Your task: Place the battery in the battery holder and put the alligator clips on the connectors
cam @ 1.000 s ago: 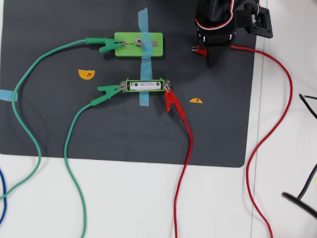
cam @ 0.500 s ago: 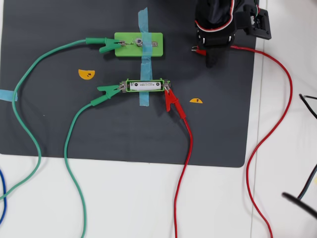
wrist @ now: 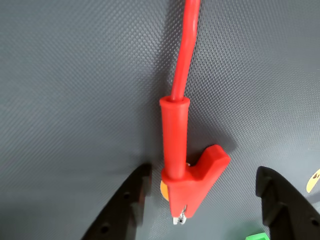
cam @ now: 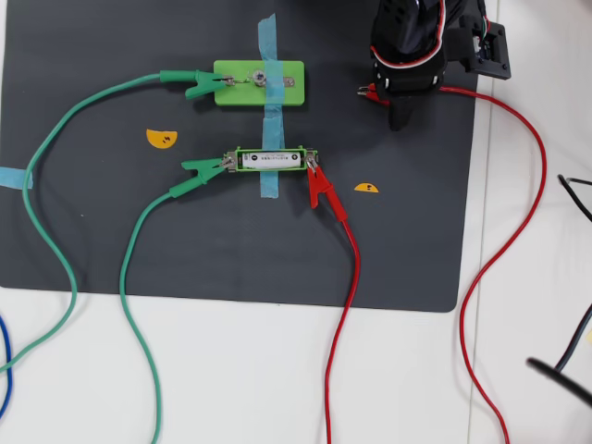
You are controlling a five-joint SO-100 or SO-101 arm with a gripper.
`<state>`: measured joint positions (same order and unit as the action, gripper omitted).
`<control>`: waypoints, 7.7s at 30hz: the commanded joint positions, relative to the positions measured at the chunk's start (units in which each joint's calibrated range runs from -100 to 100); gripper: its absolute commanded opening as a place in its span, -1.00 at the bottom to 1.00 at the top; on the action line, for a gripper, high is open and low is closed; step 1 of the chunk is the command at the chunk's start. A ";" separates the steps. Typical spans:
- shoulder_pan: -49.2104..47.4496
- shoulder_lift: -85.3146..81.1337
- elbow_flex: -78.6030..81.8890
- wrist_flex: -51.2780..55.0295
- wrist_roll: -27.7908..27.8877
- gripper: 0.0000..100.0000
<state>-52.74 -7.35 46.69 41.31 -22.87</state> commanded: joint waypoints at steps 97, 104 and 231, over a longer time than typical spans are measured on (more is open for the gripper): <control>-3.14 12.33 -15.99 12.62 -2.52 -0.59; -2.23 13.01 -15.99 12.62 -2.52 -0.59; -1.93 12.33 -16.95 12.62 1.59 -0.67</control>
<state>-54.54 4.83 31.76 54.70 -21.53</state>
